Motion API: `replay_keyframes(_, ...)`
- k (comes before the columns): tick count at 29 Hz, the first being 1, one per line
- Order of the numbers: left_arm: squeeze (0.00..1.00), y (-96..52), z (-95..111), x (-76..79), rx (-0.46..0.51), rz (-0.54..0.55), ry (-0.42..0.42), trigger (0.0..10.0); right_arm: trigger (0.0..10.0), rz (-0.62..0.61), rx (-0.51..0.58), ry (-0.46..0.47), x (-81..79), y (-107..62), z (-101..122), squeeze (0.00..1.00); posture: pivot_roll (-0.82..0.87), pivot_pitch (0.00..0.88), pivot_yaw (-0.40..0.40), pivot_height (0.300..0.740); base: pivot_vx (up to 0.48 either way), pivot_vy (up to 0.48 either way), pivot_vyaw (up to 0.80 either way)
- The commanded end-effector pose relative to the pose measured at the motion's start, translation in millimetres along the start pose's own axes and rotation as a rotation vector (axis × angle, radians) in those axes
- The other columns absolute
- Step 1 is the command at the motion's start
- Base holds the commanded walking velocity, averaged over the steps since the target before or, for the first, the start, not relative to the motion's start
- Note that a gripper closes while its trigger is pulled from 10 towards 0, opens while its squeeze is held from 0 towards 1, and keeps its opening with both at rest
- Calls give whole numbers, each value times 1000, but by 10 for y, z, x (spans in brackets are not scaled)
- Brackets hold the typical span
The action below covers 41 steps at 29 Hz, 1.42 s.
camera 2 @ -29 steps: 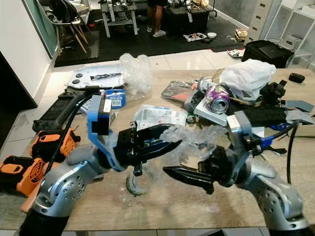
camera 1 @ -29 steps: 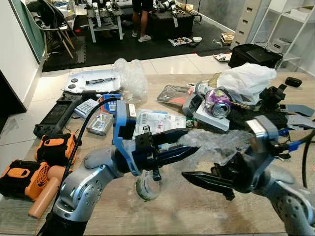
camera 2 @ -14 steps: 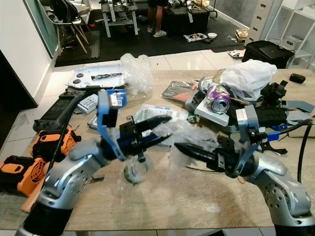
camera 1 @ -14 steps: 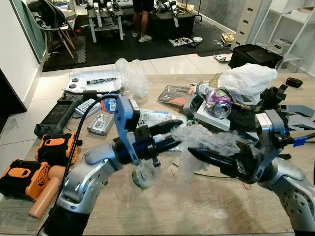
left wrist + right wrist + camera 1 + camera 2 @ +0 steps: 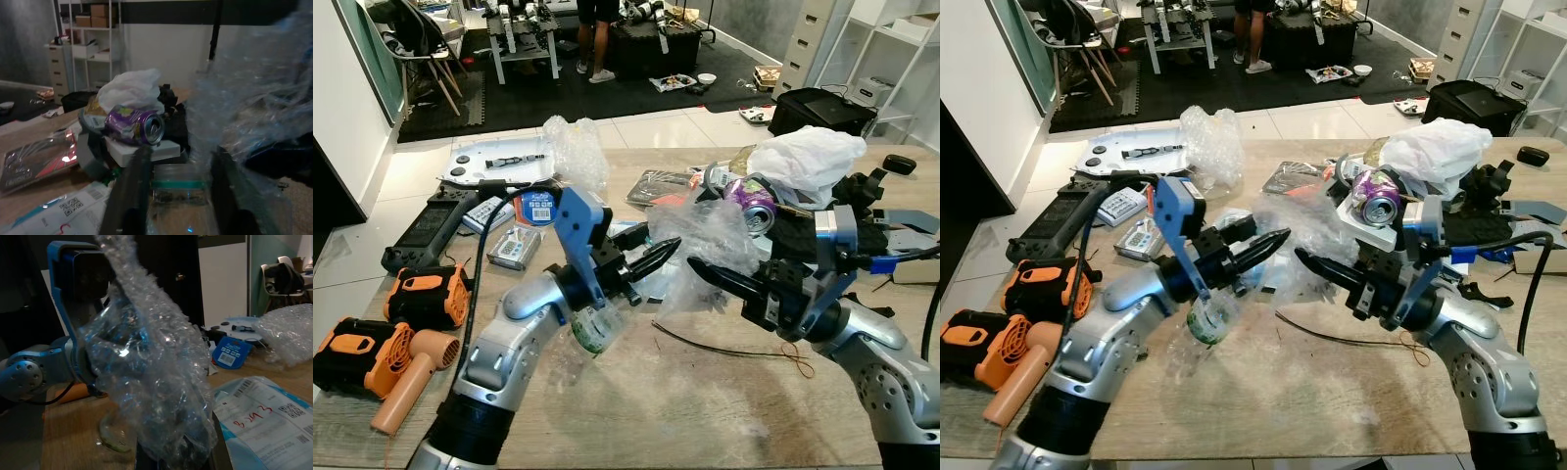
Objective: Picking trash to rubbish bin
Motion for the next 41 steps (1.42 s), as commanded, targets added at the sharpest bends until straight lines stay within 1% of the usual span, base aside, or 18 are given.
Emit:
replay_keyframes(1, 1000, -21, -161, -7, -42, 13, -27, 10000, 0, -7, -2, -15, 2, -3, -12, 0, -153, 181, 52, 740, 0, 0, 0)
replay_keyframes(2, 1000, -16, -168, -5, -40, 14, -30, 10000, 0, -13, -3, -16, 7, -1, -16, 0, -154, 181, 52, 740, 0, 0, 0)
replay_keyframes(3, 0, -6, -185, -32, -47, 31, -22, 10000, 0, -20, -3, -18, 17, 0, -17, 0, -153, 181, 52, 740, 0, 0, 0)
replay_keyframes(6, 0, 0, -212, -70, -62, 48, -1, 10000, 0, -44, -11, -27, 55, -8, -25, 0, -154, 182, 54, 740, 0, 0, 0)
replay_keyframes(7, 0, -23, -183, -35, -43, 17, -14, 0, 0, -95, -32, -43, 151, -42, -49, 0, -155, 185, 55, 740, 0, 0, 0)
replay_keyframes(12, 0, -71, -225, 77, -73, -53, -5, 0, 0, -163, -54, -64, 284, -85, -59, 0, -156, 185, 55, 740, 0, 0, 0)
replay_keyframes(13, 0, -83, -269, 117, -103, -77, 18, 4118, 0, -201, -55, -72, 355, -105, -52, 0, -155, 185, 54, 740, 0, 0, 0)
replay_keyframes(14, 0, -93, -303, 139, -125, -91, 28, 4118, 0, -240, -54, -81, 426, -128, -41, 0, -156, 187, 54, 740, 0, 0, 0)
replay_keyframes(15, 0, -109, -333, 149, -150, -103, 45, 10000, 0, -290, -45, -90, 517, -158, -14, 0, -156, 188, 54, 740, 0, 0, 0)
replay_keyframes(20, 0, -162, -346, 126, -195, -121, 101, 10000, 0, -433, -19, -116, 760, -256, 64, 0, -155, 188, 54, 740, 0, 0, 0)
replay_keyframes(21, 0, -189, -337, 62, -212, -108, 138, 10000, 0, -498, -18, -119, 865, -311, 74, 0, -154, 189, 56, 740, 0, 0, 0)
replay_keyframes(23, 0, -200, -334, 37, -219, -102, 150, 10000, 0, -519, -18, -119, 899, -330, 74, 0, -154, 189, 56, 740, 0, 0, 0)
replay_keyframes(24, 75, -225, -346, 33, -230, -111, 135, 10000, 0, -543, -21, -120, 931, -353, 67, 0, -154, 191, 57, 740, 0, 0, 0)
replay_keyframes(25, 1000, -242, -354, 35, -237, -119, 123, 10000, 0, -557, -23, -121, 949, -366, 63, 0, -154, 191, 57, 740, 0, 0, 0)
replay_keyframes(30, 1000, -456, -462, 188, -370, -263, 192, 10000, 0, -577, -35, -128, 983, -415, 40, 0, -152, 190, 61, 740, 0, 0, 0)
replay_keyframes(37, 1000, -658, -580, 159, -569, -352, 359, 10000, 0, -539, -2, -121, 922, -412, 95, 0, -152, 186, 66, 740, 0, 0, 0)
replay_keyframes(38, 1000, -717, -681, 135, -649, -377, 428, 10000, 0, -506, 49, -108, 861, -394, 180, 0, -156, 183, 69, 740, 0, 0, 0)
replay_keyframes(41, 1000, -734, -764, 136, -694, -402, 478, 10000, 0, -476, 92, -97, 801, -374, 258, 0, -162, 181, 70, 740, 0, 0, 0)
Point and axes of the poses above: a point about 5 cm out from each wrist's last joint towards the gripper, its own y axis pointing out of the wrist towards the gripper, its own z axis along the axis of the wrist's last joint, x = y × z, the point moved 6 cm from there along y, pointing out of the wrist towards the gripper, and after that the axes turned 9 degrees about -y, right-handed, at the moved point
